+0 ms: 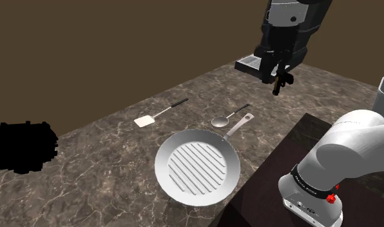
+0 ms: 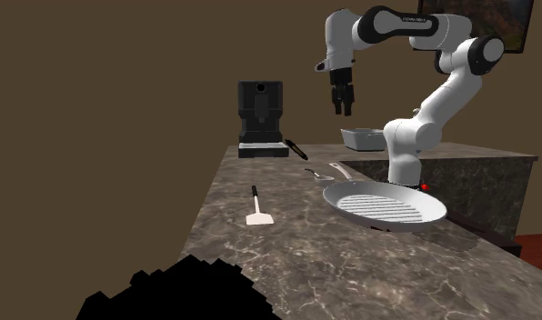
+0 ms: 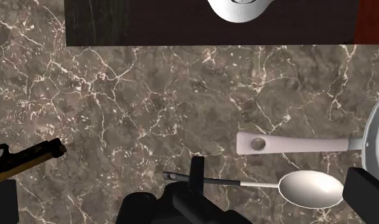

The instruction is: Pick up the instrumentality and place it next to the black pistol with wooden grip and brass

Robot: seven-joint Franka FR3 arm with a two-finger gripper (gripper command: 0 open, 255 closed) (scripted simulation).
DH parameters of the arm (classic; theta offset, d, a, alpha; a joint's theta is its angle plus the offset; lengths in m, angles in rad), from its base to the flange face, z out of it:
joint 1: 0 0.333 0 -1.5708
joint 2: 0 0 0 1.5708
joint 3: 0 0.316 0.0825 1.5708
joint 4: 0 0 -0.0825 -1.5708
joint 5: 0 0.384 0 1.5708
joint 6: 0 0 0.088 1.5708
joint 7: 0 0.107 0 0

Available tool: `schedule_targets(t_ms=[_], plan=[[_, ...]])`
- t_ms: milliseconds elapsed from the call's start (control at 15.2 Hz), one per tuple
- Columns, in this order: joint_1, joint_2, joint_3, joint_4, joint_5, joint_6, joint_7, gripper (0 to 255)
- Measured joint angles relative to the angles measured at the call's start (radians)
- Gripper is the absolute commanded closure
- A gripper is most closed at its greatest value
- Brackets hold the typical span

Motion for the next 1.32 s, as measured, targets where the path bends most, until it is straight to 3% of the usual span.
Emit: schedule_targets(t_ms=[198,726,1056,1320], plan=[[-0.005,0.004,0.034,-0.012,0.028,0.021,0.063,0],[-0.041,0.079,0.254,-0.047,0.195,0.176,0.482,0],[-0.086,0.211,0.403,0.0,0.256,0.302,0.754,0],[-0.14,0.344,0.522,0.064,0.261,0.402,0.981,0]])
